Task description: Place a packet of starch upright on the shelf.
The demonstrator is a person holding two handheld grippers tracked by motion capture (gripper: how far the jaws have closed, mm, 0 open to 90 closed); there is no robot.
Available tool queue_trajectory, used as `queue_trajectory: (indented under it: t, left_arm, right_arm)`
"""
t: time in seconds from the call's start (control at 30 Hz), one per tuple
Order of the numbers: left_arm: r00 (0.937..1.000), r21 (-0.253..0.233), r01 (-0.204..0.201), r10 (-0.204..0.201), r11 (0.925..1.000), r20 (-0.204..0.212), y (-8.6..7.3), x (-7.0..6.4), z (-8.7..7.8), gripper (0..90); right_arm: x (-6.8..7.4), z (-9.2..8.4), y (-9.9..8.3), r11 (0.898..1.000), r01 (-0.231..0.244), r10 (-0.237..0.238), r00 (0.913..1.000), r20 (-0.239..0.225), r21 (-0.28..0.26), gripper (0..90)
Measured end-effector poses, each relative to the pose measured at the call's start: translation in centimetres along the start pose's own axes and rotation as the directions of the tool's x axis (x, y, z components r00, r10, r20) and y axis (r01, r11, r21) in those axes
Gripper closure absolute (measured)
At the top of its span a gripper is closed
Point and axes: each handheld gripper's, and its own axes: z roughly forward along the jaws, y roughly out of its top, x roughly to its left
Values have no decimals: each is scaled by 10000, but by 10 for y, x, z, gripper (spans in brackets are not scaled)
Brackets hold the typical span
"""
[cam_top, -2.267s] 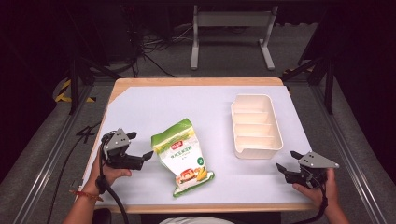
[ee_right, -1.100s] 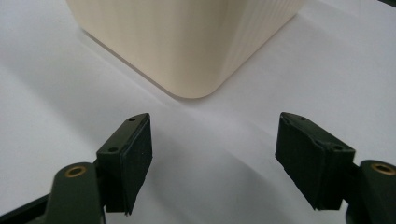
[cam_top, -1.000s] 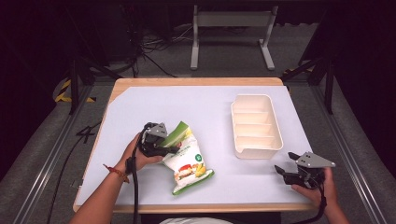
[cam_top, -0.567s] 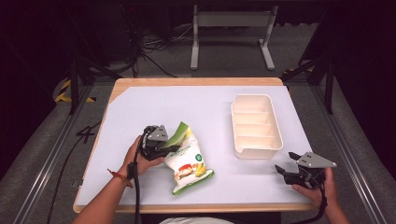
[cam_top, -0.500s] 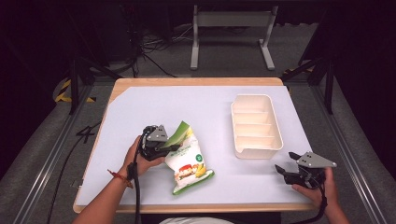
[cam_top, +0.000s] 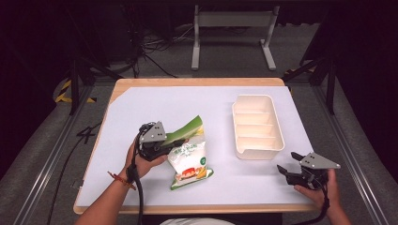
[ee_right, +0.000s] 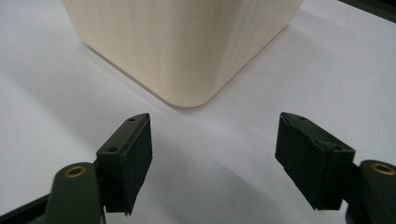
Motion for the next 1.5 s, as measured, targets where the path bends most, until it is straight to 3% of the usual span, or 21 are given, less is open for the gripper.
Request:
queue_trajectory:
  t: [0.2, 0.47, 0.73, 1.2, 1.5]
  left_arm:
    - [9999, -546, -86, 90, 9985, 76, 8, 6, -4, 899]
    - [9990, -968, -445, 433, 9943, -147, 25, 8, -5, 898]
    - [9992, -1162, -315, 282, 9927, -295, 40, 22, 3, 898]
    - [9998, -1707, -193, 176, 9851, -114, 80, 41, 40, 898]
    - [9992, -1996, -335, 368, 9793, 129, 118, 47, 73, 898]
  right_arm:
    - [0, 0, 0, 10000, 11, -11, 10000, 2, 36, 269]
    - [2, -1, 1, 10000, 64, -64, 10000, 49, -3, 269]
    - [1, -1, 0, 10000, 9, -9, 10000, 62, -28, 269]
    - [0, -1, 0, 10000, -20, 20, 10000, 63, -48, 269]
    - [-1, -2, 0, 10000, -65, 66, 10000, 67, -40, 269]
